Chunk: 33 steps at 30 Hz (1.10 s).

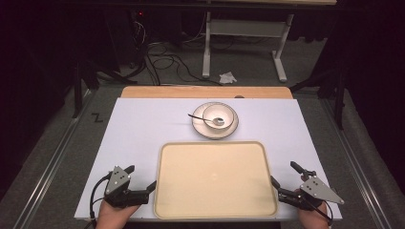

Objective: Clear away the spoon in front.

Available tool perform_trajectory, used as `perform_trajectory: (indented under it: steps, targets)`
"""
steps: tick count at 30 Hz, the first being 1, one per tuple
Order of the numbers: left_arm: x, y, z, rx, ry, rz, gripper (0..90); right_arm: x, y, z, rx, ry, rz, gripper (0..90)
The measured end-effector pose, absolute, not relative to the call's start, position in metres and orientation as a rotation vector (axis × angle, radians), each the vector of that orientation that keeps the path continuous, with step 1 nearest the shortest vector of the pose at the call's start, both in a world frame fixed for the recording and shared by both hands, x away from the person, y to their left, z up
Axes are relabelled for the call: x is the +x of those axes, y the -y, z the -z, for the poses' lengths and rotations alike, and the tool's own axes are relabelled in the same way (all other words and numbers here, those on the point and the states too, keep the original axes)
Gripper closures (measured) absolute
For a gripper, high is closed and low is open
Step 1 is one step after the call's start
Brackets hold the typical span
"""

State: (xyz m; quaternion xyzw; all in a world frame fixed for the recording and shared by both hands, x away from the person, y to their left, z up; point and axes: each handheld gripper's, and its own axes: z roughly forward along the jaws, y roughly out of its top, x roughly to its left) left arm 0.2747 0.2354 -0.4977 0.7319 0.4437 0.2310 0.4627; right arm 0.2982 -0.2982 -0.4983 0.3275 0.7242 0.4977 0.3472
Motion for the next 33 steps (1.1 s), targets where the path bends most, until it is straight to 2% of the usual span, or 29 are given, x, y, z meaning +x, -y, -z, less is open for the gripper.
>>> perform_trajectory:
  steps: [33]
  targets:
    - [0.2765,-0.2388,0.5001,1.791,-1.116,-0.560,6.4,0.2993,0.3022,0.4975,0.833,-1.882,-1.304,16.0]
